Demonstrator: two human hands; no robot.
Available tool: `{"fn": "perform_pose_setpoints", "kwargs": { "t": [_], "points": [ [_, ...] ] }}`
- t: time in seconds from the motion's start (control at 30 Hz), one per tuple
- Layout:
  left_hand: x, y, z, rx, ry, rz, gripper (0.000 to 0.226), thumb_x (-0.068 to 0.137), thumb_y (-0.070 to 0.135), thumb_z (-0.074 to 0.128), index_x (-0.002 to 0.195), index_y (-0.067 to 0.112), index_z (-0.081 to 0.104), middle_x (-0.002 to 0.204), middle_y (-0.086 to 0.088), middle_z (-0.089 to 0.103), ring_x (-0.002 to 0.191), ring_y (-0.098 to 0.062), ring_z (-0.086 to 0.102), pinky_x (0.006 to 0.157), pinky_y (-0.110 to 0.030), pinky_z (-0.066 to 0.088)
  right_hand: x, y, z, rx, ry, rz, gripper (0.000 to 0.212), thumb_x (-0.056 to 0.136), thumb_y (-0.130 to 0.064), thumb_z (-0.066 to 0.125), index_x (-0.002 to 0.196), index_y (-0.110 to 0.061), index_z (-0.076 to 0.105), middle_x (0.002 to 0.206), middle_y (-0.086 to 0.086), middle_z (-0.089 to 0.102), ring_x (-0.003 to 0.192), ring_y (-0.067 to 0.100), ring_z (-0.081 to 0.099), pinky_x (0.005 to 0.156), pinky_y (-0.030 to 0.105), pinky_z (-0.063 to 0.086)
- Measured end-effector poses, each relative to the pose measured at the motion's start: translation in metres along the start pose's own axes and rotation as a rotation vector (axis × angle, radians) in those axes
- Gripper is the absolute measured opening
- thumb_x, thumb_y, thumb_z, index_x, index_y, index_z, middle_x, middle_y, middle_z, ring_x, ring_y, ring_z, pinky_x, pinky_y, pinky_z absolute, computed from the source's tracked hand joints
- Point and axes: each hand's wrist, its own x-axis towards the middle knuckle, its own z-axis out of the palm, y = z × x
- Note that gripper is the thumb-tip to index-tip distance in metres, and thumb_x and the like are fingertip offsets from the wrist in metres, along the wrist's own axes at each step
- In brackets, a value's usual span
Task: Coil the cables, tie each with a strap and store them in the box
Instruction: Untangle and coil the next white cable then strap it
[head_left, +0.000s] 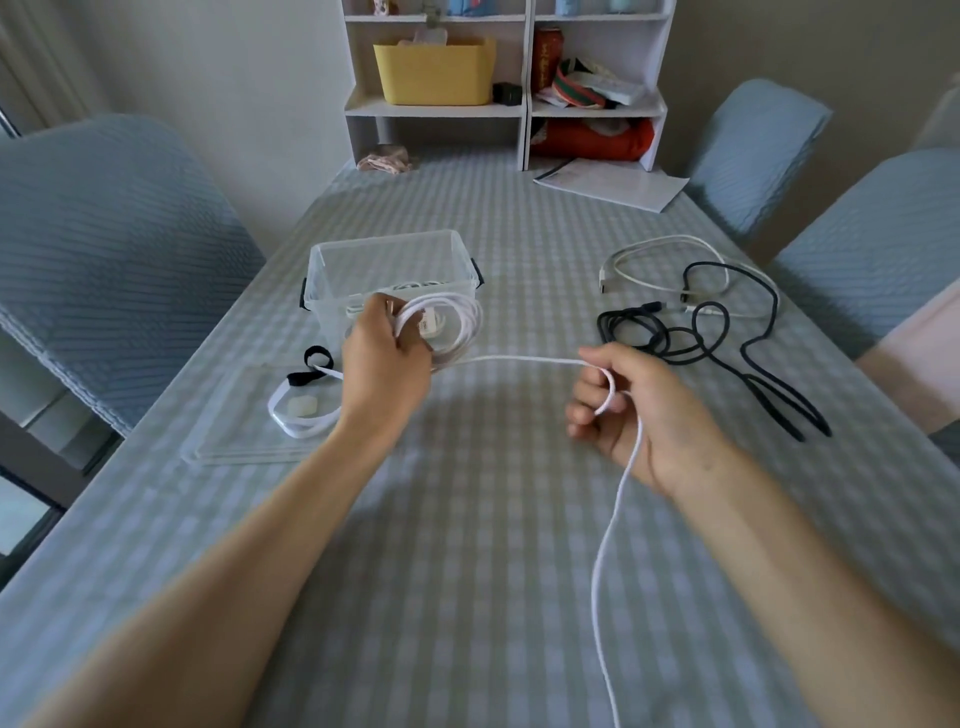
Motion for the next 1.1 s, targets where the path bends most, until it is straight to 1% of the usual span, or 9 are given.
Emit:
{"fn": "perform_pose_setpoints", "kwargs": {
  "t": [0.07, 0.17, 0.3, 0.47, 0.6, 0.7, 0.9, 1.0, 1.1],
  "points": [
    [0.003, -0.004, -0.002, 0.0, -0.008, -0.048, 0.022, 0.097, 0.012, 0.044, 0.083, 0.027, 0.049, 0.075, 0.004, 0.06, 0.074, -0.026, 0.06, 0.064, -0.033, 0.044, 0.002, -0.004, -0.008, -0.116, 0.103, -0.083, 0.041, 0.094, -0.019, 0.054, 0.055, -0.017, 0.043, 0.042, -0.003, 0.026, 0.041, 0.017, 0.04, 0.051, 0.028, 0.039],
    [0.005, -0.008, 0.002, 0.021, -0.047, -0.07, 0.017, 0.098, 0.015, 0.045, 0.085, 0.022, 0.052, 0.074, -0.002, 0.061, 0.069, -0.031, 0.06, 0.06, -0.035, 0.044, 0.001, -0.003, -0.014, -0.702, 0.171, -0.256, 0.036, 0.094, -0.031, 0.063, 0.061, -0.015, 0.06, 0.041, -0.005, 0.045, 0.045, 0.014, 0.052, 0.058, 0.028, 0.043],
    [-0.006, -0.001, 0.011, 0.087, -0.096, 0.003, 0.008, 0.096, 0.009, 0.048, 0.093, 0.011, 0.055, 0.083, -0.01, 0.068, 0.077, -0.029, 0.065, 0.063, -0.035, 0.048, -0.008, 0.002, -0.005, -0.981, 0.017, -0.358, 0.036, 0.087, -0.053, 0.065, 0.075, -0.02, 0.073, 0.058, -0.011, 0.064, 0.054, -0.002, 0.056, 0.062, 0.017, 0.041],
    [-0.012, 0.005, 0.012, 0.095, -0.107, 0.038, 0.014, 0.093, 0.005, 0.046, 0.087, 0.016, 0.052, 0.085, -0.009, 0.068, 0.079, -0.025, 0.064, 0.059, -0.019, 0.043, -0.006, 0.012, -0.004, -1.295, -0.195, -0.487, 0.019, 0.078, -0.037, 0.081, 0.069, -0.025, 0.07, 0.061, -0.013, 0.063, 0.057, 0.003, 0.053, 0.056, 0.021, 0.04],
    [-0.014, 0.003, 0.008, 0.096, -0.124, 0.025, 0.01, 0.094, 0.007, 0.046, 0.089, 0.012, 0.054, 0.085, -0.011, 0.068, 0.08, -0.028, 0.063, 0.064, -0.031, 0.047, -0.011, 0.015, -0.007, -1.256, -0.172, -0.578, 0.03, 0.089, -0.028, 0.071, 0.061, -0.031, 0.06, 0.052, -0.011, 0.051, 0.052, 0.005, 0.043, 0.053, 0.018, 0.032],
    [-0.016, 0.002, 0.006, 0.054, -0.155, -0.023, 0.01, 0.094, 0.011, 0.045, 0.089, 0.012, 0.054, 0.082, -0.01, 0.067, 0.071, -0.031, 0.062, 0.06, -0.04, 0.048, -0.022, 0.02, -0.008, -1.116, -0.139, -0.559, 0.015, 0.086, -0.028, 0.075, 0.072, -0.026, 0.07, 0.061, -0.012, 0.063, 0.057, 0.004, 0.051, 0.059, 0.022, 0.04],
    [-0.035, 0.021, 0.003, -0.2, -0.199, -0.227, 0.019, 0.095, 0.003, 0.035, 0.095, 0.008, 0.053, 0.066, -0.007, 0.051, 0.045, -0.018, 0.039, 0.038, -0.019, 0.028, -0.052, 0.031, -0.004, -1.184, -0.086, -0.608, 0.034, 0.091, -0.028, 0.068, 0.06, -0.036, 0.057, 0.059, -0.021, 0.057, 0.058, 0.004, 0.05, 0.058, 0.017, 0.035],
    [-0.045, 0.021, -0.003, -0.105, -0.185, -0.125, 0.014, 0.096, 0.007, 0.041, 0.094, 0.007, 0.055, 0.069, -0.008, 0.059, 0.054, -0.025, 0.051, 0.047, -0.028, 0.041, -0.067, 0.035, 0.001, -1.168, -0.043, -0.676, 0.02, 0.092, -0.031, 0.065, 0.073, -0.028, 0.07, 0.073, -0.015, 0.068, 0.071, 0.009, 0.063, 0.069, 0.027, 0.048],
    [-0.058, 0.018, -0.008, 0.063, -0.175, 0.004, 0.014, 0.096, 0.011, 0.048, 0.089, 0.004, 0.057, 0.077, -0.019, 0.066, 0.068, -0.034, 0.059, 0.064, -0.045, 0.049, -0.073, 0.03, 0.005, -1.087, 0.084, -0.615, 0.02, 0.095, -0.023, 0.061, 0.079, -0.02, 0.074, 0.065, -0.007, 0.071, 0.062, 0.007, 0.065, 0.065, 0.024, 0.049]
  ]
}}
